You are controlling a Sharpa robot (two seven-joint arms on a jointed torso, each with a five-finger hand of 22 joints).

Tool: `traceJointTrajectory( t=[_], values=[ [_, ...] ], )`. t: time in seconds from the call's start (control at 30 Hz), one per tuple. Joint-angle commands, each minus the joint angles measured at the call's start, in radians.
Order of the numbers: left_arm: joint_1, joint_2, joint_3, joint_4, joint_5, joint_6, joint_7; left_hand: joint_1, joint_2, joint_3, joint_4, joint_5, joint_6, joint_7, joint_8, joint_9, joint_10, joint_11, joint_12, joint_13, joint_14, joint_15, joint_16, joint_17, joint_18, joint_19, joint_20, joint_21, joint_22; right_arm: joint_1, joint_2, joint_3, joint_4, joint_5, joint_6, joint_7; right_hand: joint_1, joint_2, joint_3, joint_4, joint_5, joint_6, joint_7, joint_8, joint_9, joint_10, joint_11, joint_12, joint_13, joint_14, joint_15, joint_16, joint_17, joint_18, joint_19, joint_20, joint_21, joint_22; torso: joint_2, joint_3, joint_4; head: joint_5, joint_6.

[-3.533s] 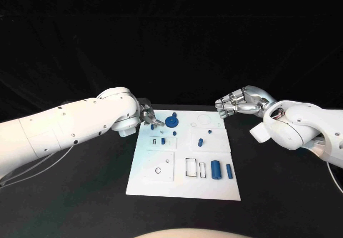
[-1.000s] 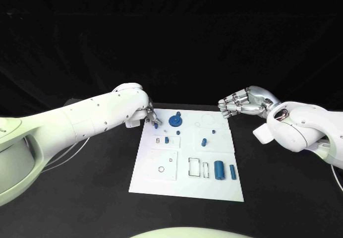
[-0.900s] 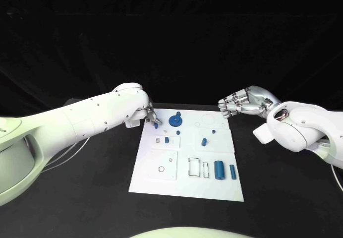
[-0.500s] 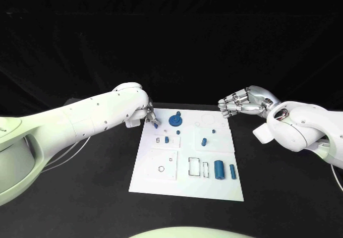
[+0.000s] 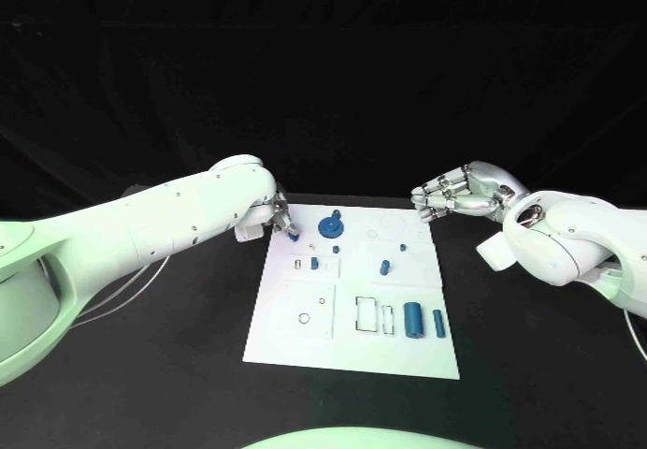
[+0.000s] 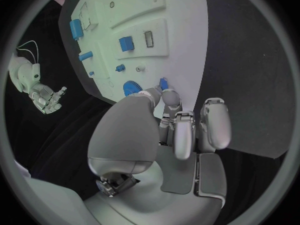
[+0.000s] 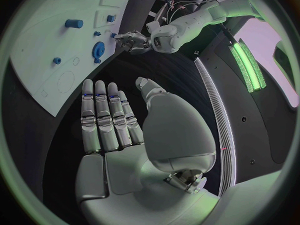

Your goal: Assemble the parts on the task board

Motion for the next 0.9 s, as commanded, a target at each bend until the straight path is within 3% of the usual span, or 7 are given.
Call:
traceJointTrajectory(
  t=[0.03,0.23,0.3,0.5,0.7,0.9],
  values=[
    [0.0,-0.02,0.0,0.028,0.1,-0.047,0.007,-0.017,-0.027,0.136,-0.113,0.0,-0.01,-0.005,0.058,0.037,0.009,-0.002,0.01,0.003,0.092,-0.002,0.005,0.23,0.002,0.004,-0.004,0.005,0.003,-0.001,0.0,0.0,0.0,-0.008,0.012,0.009,-0.001,0.009,-0.003,-0.004,0.004,-0.002,-0.003,0.001,0.001,-0.003,-0.005,0.004,0.0,-0.001,-0.004,0.002,-0.002,0.006,0.0,0.005,-0.005,-0.001,-0.001,0.0012,0.0012,0.002,0.002],
    [0.001,-0.102,0.0,0.144,0.201,-0.134,0.007,-0.05,-0.058,0.204,-0.133,0.0,-0.007,-0.009,0.09,0.051,0.038,-0.008,0.044,0.031,0.094,-0.009,0.008,0.234,-0.002,0.018,-0.007,0.015,0.023,-0.001,-0.005,0.0,0.002,-0.008,0.011,0.008,-0.001,0.009,-0.003,-0.004,0.004,-0.002,-0.003,0.001,0.001,-0.003,-0.005,0.004,0.0,-0.001,-0.004,0.002,-0.002,0.006,0.0,0.005,-0.005,-0.001,-0.001,0.0024,0.0027,0.004,0.002],
    [0.001,-0.126,0.0,0.183,0.194,-0.164,0.013,-0.062,-0.068,0.222,-0.139,0.0,-0.004,-0.012,0.098,0.054,0.053,-0.011,0.062,0.049,0.094,-0.011,0.008,0.235,-0.005,0.027,-0.009,0.021,0.034,-0.001,-0.005,0.0,0.002,-0.008,0.011,0.008,-0.001,0.009,-0.004,-0.004,0.005,-0.002,-0.003,0.001,0.001,-0.003,-0.005,0.004,0.0,-0.001,-0.004,0.002,-0.002,0.006,0.0,0.005,-0.005,-0.001,0.0,0.0017,0.0018,0.005,0.003],
    [-0.005,-0.186,0.0,0.292,0.144,-0.234,0.027,-0.094,-0.091,0.268,-0.149,-0.001,0.003,-0.019,0.119,0.061,0.077,-0.017,0.091,0.074,0.094,-0.017,0.009,0.236,-0.009,0.041,-0.014,0.032,0.054,-0.001,-0.004,0.0,0.001,-0.008,0.012,0.009,-0.002,0.009,-0.004,-0.004,0.005,-0.002,-0.002,0.001,0.001,-0.002,-0.005,0.004,0.0,-0.001,-0.004,0.002,-0.002,0.006,0.001,0.005,-0.005,-0.002,0.0,0.0044,0.0048,0.009,0.0],
    [-0.022,-0.228,-0.003,0.364,0.086,-0.276,0.029,-0.111,-0.102,0.291,-0.155,-0.001,0.005,-0.024,0.131,0.066,0.103,-0.021,0.133,0.117,0.095,-0.02,0.01,0.236,-0.014,0.056,-0.017,0.043,0.075,-0.001,-0.004,0.0,0.001,-0.008,0.012,0.01,-0.002,0.009,-0.004,-0.004,0.005,-0.002,-0.002,0.001,0.001,-0.002,-0.005,0.004,0.0,-0.001,-0.004,0.002,-0.002,0.006,0.001,0.005,-0.005,-0.002,-0.001,0.0052,0.0052,0.015,0.0],
    [-0.036,-0.244,-0.007,0.397,0.018,-0.286,0.026,-0.124,-0.11,0.305,-0.158,-0.002,0.009,-0.028,0.142,0.071,0.115,-0.025,0.151,0.135,0.095,-0.023,0.01,0.236,-0.015,0.059,-0.019,0.046,0.081,-0.002,-0.003,0.0,0.0,-0.006,0.013,0.01,-0.002,0.009,-0.004,-0.004,0.005,-0.002,-0.002,0.001,0.001,-0.002,-0.005,0.004,0.0,-0.001,-0.004,0.002,-0.002,0.006,0.001,0.005,-0.005,-0.002,-0.001,0.0044,0.0066,0.016,-0.003]
  ],
)
